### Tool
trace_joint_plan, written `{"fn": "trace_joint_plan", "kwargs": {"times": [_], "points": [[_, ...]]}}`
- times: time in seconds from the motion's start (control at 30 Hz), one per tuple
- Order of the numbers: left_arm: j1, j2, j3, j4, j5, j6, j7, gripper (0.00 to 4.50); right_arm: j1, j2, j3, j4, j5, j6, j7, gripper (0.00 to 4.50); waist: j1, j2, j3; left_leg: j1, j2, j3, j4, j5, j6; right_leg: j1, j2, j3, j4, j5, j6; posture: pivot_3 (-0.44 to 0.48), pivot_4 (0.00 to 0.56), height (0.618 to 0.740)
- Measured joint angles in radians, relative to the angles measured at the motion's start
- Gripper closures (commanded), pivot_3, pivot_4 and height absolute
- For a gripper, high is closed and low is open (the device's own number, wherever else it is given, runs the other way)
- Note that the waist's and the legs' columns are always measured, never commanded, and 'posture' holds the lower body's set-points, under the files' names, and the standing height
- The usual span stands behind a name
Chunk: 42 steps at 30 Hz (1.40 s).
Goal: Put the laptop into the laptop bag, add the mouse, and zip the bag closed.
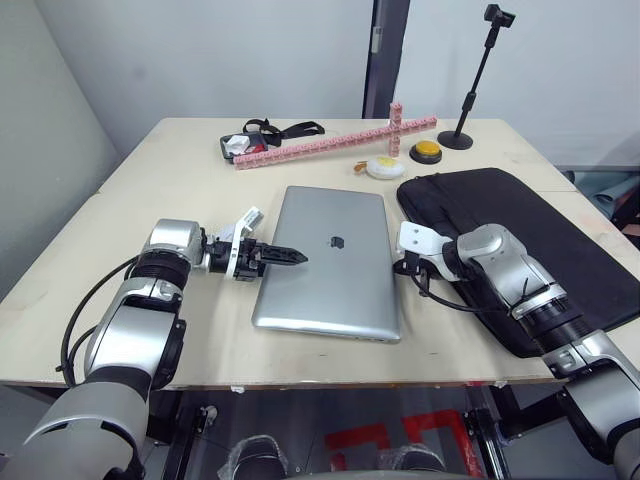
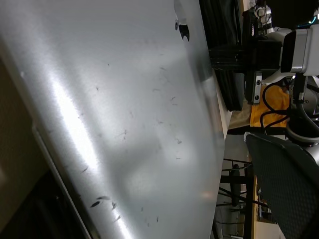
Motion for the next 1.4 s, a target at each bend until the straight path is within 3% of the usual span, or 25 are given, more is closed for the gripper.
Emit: {"fn": "trace_joint_plan", "kwargs": {"times": [0.23,0.3,0.5,0.73,0.83,0.87,1.1,1.4], "points": [[0.027,0.012,0.039,-0.069,-0.067,0.088,0.025,3.65,0.005,0.002,-0.006,0.000,0.006,0.000,0.000,4.50,-0.001,0.000,0.000,0.000,0.000,0.000,-0.001,0.000,0.000,0.000,0.000,0.000,-0.001,0.000,0.000,0.000,0.150,0.740],[0.053,0.014,0.080,-0.125,-0.110,0.167,0.049,4.10,0.010,0.004,-0.014,-0.005,0.013,0.008,-0.002,4.50,-0.001,0.000,0.000,0.000,0.000,0.001,-0.002,0.000,0.000,0.000,0.000,0.000,-0.002,0.000,0.000,0.000,0.150,0.740],[0.197,-0.047,0.263,-0.436,-0.251,0.386,0.276,4.20,0.065,-0.008,-0.075,-0.053,0.054,0.064,-0.006,4.50,0.007,0.001,0.001,-0.002,0.000,0.000,-0.004,0.000,0.000,0.000,0.000,-0.002,-0.004,0.000,0.000,0.000,0.150,0.740],[0.370,-0.177,0.402,-0.633,-0.653,0.401,0.689,4.20,0.159,-0.089,-0.230,-0.173,0.151,0.145,-0.046,4.50,0.015,0.003,0.003,-0.013,0.000,-0.005,-0.002,0.001,0.001,-0.004,0.000,-0.007,-0.004,0.001,0.002,0.000,0.150,0.740],[0.406,-0.230,0.458,-0.653,-0.778,0.401,0.847,4.20,0.170,-0.114,-0.304,-0.224,0.178,0.152,-0.084,3.76,0.010,0.003,0.004,-0.014,0.000,-0.005,-0.002,0.001,0.001,-0.007,-0.001,-0.007,-0.005,0.001,0.002,0.000,0.150,0.740],[0.413,-0.254,0.492,-0.656,-0.830,0.401,0.931,4.20,0.176,-0.121,-0.333,-0.246,0.189,0.153,-0.108,3.31,0.006,0.003,0.004,-0.014,0.000,-0.005,-0.001,0.002,0.001,-0.008,-0.001,-0.007,-0.005,0.002,0.003,0.000,0.150,0.740],[0.437,-0.328,0.638,-0.659,-0.943,0.400,1.170,4.20,0.234,-0.139,-0.356,-0.348,0.190,0.183,-0.207,1.05,-0.001,0.003,0.004,-0.013,0.000,-0.004,-0.001,0.003,0.003,-0.008,-0.001,-0.006,-0.005,0.003,0.006,0.000,0.150,0.740],[0.498,-0.289,0.605,-0.654,-1.050,0.402,1.242,4.20,0.324,-0.101,-0.320,-0.347,0.143,0.200,-0.364,1.05,0.005,0.003,0.004,-0.014,0.000,-0.004,-0.001,0.004,0.002,-0.009,-0.001,-0.006,-0.007,0.004,0.008,0.000,0.150,0.740]]}}
